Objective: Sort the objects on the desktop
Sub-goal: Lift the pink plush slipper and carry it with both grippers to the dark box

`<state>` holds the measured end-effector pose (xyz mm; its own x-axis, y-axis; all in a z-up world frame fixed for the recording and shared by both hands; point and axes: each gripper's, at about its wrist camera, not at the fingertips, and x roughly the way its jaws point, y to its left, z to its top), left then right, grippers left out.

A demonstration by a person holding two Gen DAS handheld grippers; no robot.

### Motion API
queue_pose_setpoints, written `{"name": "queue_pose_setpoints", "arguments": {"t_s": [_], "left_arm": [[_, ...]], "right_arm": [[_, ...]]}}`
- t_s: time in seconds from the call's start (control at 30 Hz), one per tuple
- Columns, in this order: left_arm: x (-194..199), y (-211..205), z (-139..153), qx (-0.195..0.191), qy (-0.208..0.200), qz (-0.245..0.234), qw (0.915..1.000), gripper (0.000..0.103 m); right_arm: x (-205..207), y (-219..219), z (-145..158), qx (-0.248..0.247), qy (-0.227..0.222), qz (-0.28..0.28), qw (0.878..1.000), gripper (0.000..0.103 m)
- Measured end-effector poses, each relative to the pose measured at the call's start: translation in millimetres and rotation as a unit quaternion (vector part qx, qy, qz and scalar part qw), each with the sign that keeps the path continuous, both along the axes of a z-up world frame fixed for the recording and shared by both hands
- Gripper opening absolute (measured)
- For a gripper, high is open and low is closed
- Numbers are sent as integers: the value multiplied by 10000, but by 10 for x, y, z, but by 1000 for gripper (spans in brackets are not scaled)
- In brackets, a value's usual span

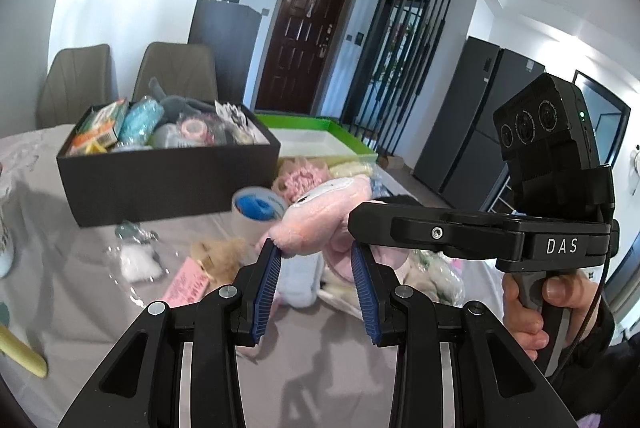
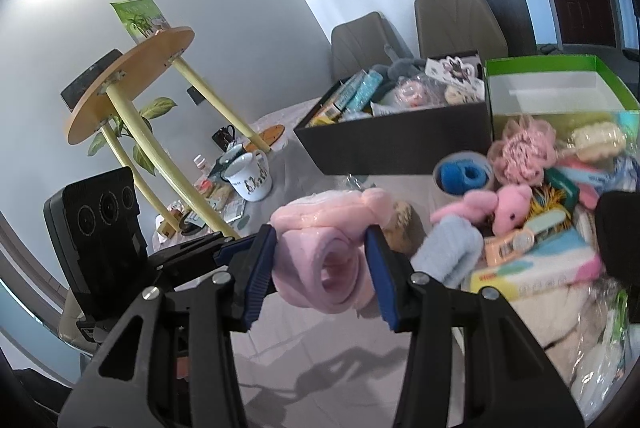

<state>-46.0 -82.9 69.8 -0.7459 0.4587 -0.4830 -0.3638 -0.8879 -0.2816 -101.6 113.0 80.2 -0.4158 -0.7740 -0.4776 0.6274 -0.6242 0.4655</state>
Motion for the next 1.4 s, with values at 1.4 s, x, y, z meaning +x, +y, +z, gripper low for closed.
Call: {"name": "queue_pose_setpoints", "arguments": {"t_s": [1.4], "left_arm": [[-1166, -508, 972, -215, 890, -100, 9957, 36]], "right_arm": [[-961, -426, 996, -646, 781, -386, 9941, 45]]}}
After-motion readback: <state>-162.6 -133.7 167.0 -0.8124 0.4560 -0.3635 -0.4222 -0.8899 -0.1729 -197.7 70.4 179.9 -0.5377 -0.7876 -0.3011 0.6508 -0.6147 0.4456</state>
